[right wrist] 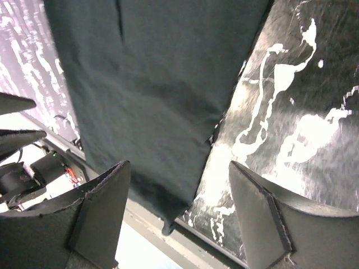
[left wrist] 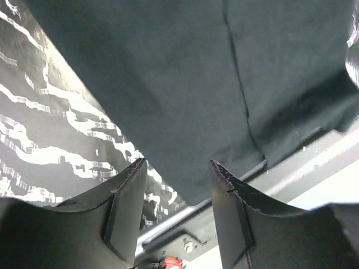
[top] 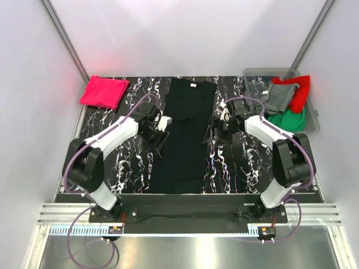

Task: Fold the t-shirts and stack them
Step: Fold the tshirt

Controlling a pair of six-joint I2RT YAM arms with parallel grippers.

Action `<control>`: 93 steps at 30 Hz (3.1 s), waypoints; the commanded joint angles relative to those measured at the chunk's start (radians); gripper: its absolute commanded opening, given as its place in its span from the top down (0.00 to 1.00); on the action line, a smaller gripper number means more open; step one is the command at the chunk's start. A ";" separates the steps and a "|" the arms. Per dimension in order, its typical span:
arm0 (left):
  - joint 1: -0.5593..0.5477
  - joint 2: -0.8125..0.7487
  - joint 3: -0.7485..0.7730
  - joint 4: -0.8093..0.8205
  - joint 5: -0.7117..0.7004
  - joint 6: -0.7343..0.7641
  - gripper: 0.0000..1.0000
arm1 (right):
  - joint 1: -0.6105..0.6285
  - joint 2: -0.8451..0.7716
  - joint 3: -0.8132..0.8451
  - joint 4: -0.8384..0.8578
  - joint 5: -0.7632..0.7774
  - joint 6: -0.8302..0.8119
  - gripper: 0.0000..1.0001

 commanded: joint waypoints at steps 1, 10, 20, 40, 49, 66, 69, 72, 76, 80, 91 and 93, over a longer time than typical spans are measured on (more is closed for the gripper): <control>0.045 0.056 0.070 0.124 0.077 -0.030 0.49 | 0.005 0.031 0.038 0.078 -0.026 -0.012 0.23; 0.091 0.214 0.164 0.138 0.178 -0.019 0.54 | 0.007 0.198 0.216 0.116 -0.020 -0.064 0.23; 0.088 0.406 0.237 0.118 0.240 -0.010 0.55 | 0.005 0.428 0.403 0.155 -0.052 -0.086 0.22; 0.025 0.398 0.366 0.047 0.183 0.008 0.57 | -0.036 0.562 0.640 0.032 0.023 -0.165 0.21; 0.149 -0.100 -0.023 0.021 0.244 -0.176 0.53 | -0.065 0.071 0.241 -0.155 -0.029 -0.072 0.22; 0.174 -0.174 -0.568 0.292 0.375 -0.542 0.43 | -0.009 -0.105 -0.311 -0.347 -0.137 0.048 0.33; 0.136 -0.177 -0.576 0.319 0.381 -0.559 0.45 | 0.069 -0.104 -0.318 -0.317 -0.155 0.060 0.33; 0.090 -0.177 -0.569 0.345 0.375 -0.584 0.46 | 0.096 -0.073 -0.302 -0.283 -0.161 0.066 0.34; 0.058 -0.160 -0.580 0.363 0.370 -0.607 0.49 | 0.128 -0.052 -0.301 -0.287 -0.151 0.060 0.38; 0.044 -0.152 -0.576 0.383 0.340 -0.615 0.46 | 0.159 -0.027 -0.293 -0.286 -0.132 0.059 0.42; -0.005 -0.077 -0.545 0.408 0.355 -0.627 0.57 | 0.174 0.008 -0.288 -0.249 -0.105 0.063 0.44; -0.007 -0.065 -0.540 0.401 0.349 -0.628 0.59 | 0.182 0.019 -0.287 -0.250 -0.106 0.062 0.48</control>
